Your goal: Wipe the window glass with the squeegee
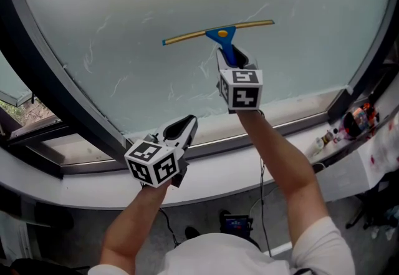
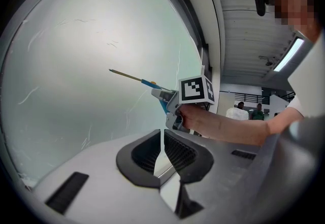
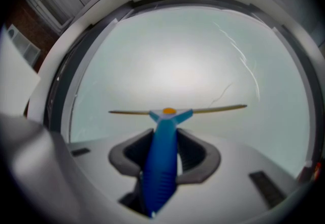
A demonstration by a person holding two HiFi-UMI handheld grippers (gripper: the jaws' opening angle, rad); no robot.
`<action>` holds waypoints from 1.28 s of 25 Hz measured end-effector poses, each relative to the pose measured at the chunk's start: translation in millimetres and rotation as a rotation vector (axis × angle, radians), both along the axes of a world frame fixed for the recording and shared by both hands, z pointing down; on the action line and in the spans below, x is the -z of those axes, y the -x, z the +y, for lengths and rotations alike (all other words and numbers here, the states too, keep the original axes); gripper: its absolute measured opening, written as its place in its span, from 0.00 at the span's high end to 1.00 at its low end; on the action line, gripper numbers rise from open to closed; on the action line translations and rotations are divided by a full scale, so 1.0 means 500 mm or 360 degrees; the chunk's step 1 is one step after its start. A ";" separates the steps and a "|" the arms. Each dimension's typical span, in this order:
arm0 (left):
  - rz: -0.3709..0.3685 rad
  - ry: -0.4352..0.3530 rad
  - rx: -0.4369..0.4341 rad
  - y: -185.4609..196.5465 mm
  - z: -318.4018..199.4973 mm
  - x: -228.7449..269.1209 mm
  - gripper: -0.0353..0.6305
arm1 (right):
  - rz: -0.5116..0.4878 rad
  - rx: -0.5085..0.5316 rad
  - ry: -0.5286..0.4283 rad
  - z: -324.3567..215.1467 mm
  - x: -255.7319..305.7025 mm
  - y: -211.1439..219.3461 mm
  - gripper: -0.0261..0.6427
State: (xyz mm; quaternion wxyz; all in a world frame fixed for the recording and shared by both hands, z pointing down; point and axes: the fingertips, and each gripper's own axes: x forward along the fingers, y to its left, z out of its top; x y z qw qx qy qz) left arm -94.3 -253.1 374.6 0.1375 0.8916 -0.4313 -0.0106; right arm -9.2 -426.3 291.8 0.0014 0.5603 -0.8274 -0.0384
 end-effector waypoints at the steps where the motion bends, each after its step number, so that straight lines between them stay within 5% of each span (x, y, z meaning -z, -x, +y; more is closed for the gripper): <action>1: 0.0002 0.0005 0.0001 0.000 0.000 -0.003 0.88 | 0.0002 -0.0001 0.0004 0.001 -0.005 0.001 0.74; 32: -0.0009 0.0161 -0.0024 -0.016 -0.025 -0.106 0.88 | 0.0029 0.0027 0.0097 0.007 -0.176 0.002 0.74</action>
